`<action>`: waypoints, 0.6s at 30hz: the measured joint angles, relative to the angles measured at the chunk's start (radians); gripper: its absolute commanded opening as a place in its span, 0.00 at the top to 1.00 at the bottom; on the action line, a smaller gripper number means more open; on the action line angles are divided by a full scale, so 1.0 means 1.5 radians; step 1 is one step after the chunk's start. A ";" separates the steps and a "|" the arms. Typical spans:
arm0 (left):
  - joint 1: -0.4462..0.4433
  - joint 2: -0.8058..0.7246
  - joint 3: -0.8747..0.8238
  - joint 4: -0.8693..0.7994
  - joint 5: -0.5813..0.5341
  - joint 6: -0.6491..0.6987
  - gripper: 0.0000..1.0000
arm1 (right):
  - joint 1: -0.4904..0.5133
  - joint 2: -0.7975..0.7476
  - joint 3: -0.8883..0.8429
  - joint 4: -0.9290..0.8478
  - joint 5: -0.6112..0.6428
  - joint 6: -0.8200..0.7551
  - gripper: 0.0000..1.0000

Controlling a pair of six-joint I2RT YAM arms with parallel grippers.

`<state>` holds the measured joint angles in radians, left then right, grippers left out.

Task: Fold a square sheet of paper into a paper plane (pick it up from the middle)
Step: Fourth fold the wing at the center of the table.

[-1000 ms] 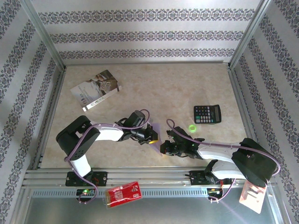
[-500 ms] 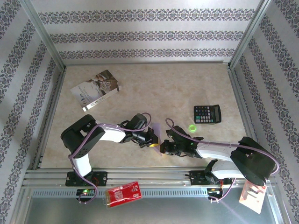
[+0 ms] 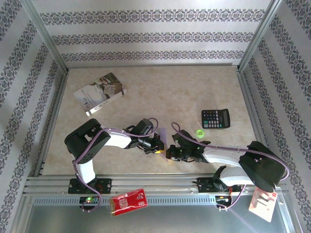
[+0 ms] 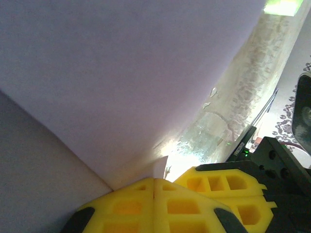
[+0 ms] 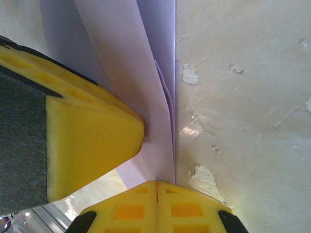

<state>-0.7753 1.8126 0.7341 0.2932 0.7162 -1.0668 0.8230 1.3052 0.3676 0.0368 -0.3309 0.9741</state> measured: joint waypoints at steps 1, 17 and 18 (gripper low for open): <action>0.001 0.000 0.003 -0.007 0.000 0.006 0.95 | 0.000 0.001 0.002 -0.003 0.000 0.000 1.00; 0.052 0.002 0.071 -0.146 -0.027 0.091 0.95 | 0.004 0.015 0.014 -0.010 0.001 0.000 1.00; 0.056 0.004 0.075 -0.151 -0.030 0.096 0.95 | 0.004 0.015 0.014 -0.010 0.001 0.000 1.00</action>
<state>-0.6910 1.8179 0.8459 0.0666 0.6720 -0.9226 0.8295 1.3277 0.3893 0.0212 -0.3302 0.9741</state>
